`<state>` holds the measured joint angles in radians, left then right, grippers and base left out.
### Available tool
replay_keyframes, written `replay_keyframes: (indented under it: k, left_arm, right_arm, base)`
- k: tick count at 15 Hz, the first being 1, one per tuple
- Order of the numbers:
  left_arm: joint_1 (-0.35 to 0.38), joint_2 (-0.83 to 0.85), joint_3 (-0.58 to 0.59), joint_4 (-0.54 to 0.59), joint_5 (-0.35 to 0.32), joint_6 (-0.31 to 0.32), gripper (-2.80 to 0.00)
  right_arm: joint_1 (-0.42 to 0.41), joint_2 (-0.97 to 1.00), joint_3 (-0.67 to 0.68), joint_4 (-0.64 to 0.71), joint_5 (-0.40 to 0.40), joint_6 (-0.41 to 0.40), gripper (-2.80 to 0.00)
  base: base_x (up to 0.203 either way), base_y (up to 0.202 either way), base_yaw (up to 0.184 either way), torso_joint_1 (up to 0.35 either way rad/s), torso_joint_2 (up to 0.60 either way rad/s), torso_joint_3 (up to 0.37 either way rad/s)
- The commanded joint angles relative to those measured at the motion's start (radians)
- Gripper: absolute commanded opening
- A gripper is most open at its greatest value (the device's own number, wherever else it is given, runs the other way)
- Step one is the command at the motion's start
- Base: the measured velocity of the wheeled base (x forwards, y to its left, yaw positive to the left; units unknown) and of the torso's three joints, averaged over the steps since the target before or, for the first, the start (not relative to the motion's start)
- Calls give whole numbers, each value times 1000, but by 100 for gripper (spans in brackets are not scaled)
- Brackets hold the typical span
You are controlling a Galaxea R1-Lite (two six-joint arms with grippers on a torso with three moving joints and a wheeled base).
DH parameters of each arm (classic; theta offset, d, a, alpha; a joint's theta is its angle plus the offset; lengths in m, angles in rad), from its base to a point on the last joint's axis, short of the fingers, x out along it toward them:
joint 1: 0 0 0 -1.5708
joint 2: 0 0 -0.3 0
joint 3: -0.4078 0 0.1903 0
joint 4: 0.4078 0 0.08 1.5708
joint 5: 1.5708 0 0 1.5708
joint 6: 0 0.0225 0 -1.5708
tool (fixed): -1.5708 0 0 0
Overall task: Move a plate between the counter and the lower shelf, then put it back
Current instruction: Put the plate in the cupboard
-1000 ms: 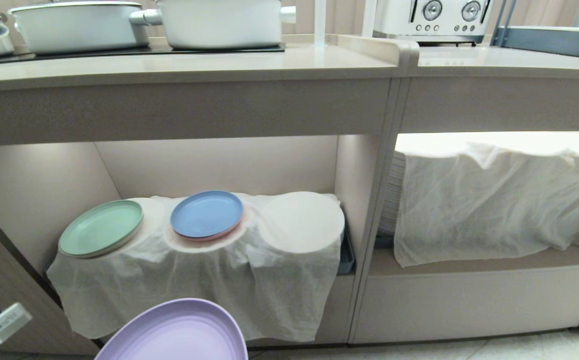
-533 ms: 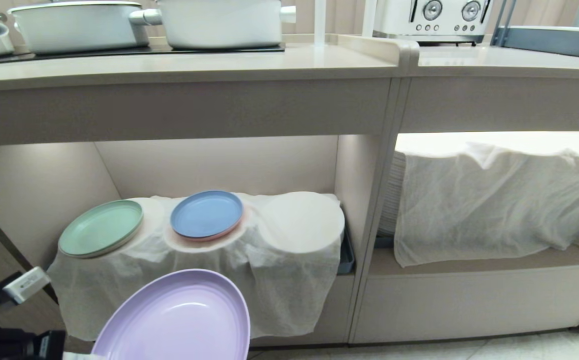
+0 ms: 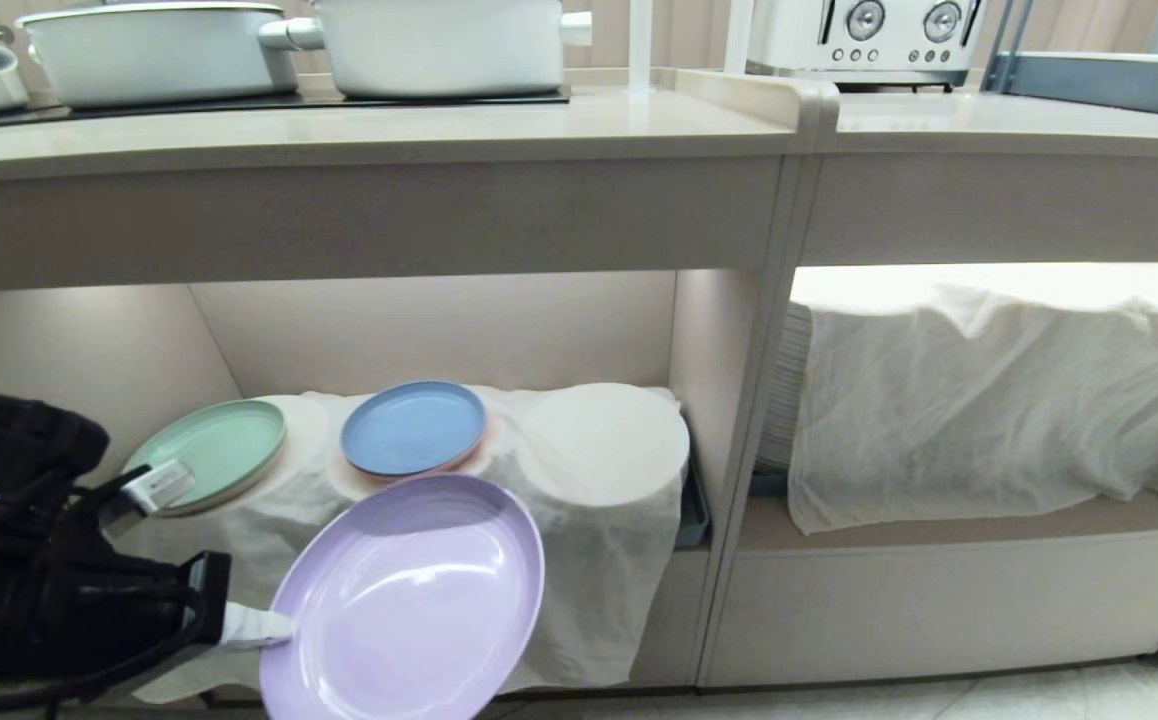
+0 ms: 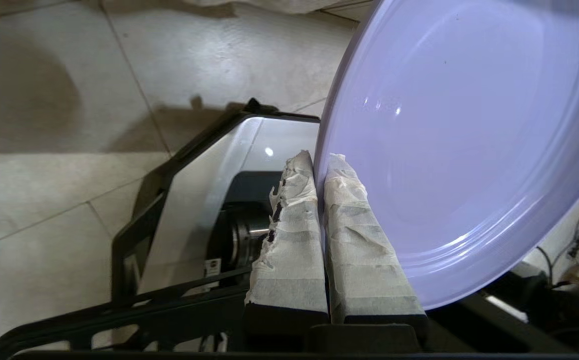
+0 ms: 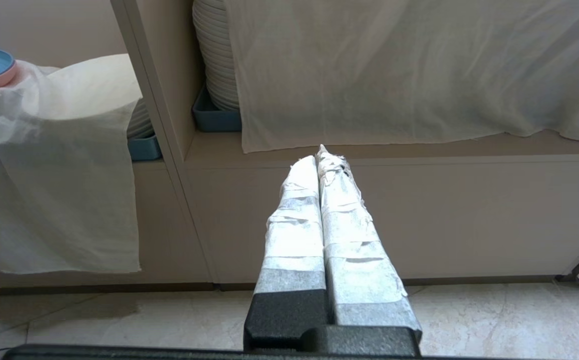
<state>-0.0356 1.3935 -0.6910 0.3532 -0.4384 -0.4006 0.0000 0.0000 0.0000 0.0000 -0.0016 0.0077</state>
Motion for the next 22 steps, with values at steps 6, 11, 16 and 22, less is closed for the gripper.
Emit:
replay_keyframes:
  k: [6,11,16,22]
  left_arm:
    - [-145,233,-112,-76,63,-159,-280]
    - [-269,381,-261,-77,165,-378,-280]
    - [-349,511,-409,-77,199,-547,-280]
    - [-369,634,-554,-77,214,-644,-280]
  right_arm:
    - [0,0,0,0,0,0,-280]
    - [0,0,0,0,0,0,-280]
    - [0,0,0,0,0,0,-280]
    - [0,0,0,0,0,0,-280]
  base:
    - [0,0,0,0,0,0]
    - [0,0,0,0,0,0]
    - [0,0,0,0,0,0]
    - [0,0,0,0,0,0]
